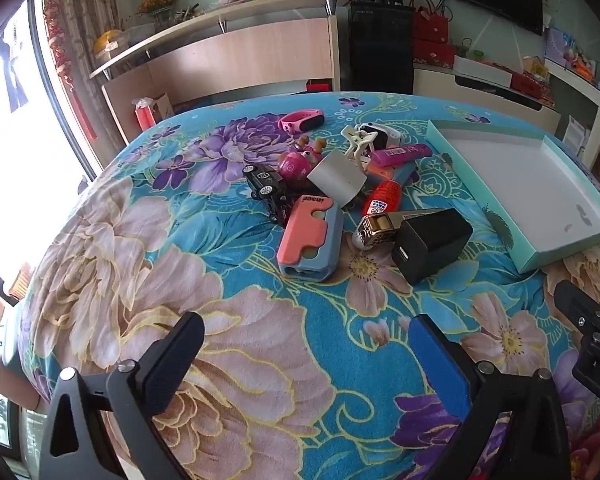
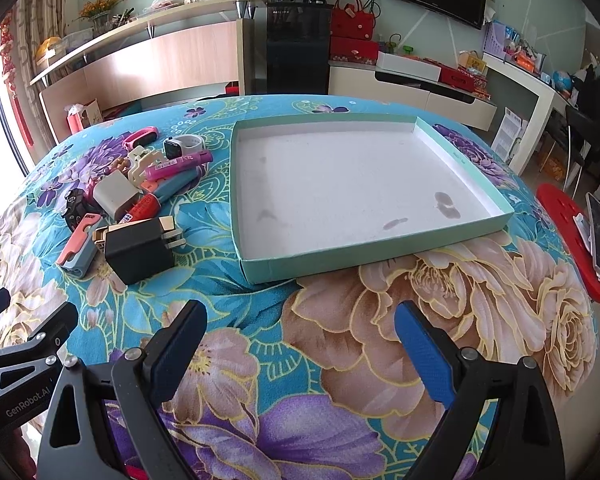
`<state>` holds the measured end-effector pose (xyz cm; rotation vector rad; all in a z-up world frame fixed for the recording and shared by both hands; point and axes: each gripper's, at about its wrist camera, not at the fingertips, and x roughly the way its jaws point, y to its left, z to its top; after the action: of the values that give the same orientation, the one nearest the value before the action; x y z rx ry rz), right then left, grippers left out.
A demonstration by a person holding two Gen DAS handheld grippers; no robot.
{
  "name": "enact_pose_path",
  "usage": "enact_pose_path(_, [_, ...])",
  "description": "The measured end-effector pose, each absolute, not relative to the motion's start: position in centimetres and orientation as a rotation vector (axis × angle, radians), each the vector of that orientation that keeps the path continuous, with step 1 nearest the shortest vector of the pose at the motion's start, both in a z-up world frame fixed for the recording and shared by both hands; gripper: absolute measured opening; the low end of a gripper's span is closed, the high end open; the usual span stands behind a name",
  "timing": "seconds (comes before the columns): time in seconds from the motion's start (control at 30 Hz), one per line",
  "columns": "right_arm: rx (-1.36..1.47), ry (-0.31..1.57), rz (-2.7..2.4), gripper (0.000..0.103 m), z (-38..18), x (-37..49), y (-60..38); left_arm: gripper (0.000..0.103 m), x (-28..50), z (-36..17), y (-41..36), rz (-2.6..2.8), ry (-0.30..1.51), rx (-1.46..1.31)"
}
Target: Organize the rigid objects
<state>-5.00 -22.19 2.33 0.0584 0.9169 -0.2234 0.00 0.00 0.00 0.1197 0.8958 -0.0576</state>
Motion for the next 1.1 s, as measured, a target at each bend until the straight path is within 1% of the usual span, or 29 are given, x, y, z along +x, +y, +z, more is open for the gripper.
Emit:
enact_pose_path(0.37, [0.056, 0.935, -0.222, 0.095, 2.0, -4.7, -22.1, 0.103, 0.5, -1.1, 1.0, -0.043, 0.928, 0.103])
enact_pose_path(0.4, [0.055, 0.938, -0.221, 0.095, 2.0, -4.7, -22.1, 0.103, 0.5, -0.8, 0.8, -0.050, 0.952, 0.097])
enact_pose_path(1.1, [0.046, 0.949, -0.224, 0.095, 1.8, -4.6, -21.9, 0.103, 0.5, -0.9, 1.0, -0.046, 0.955, 0.099])
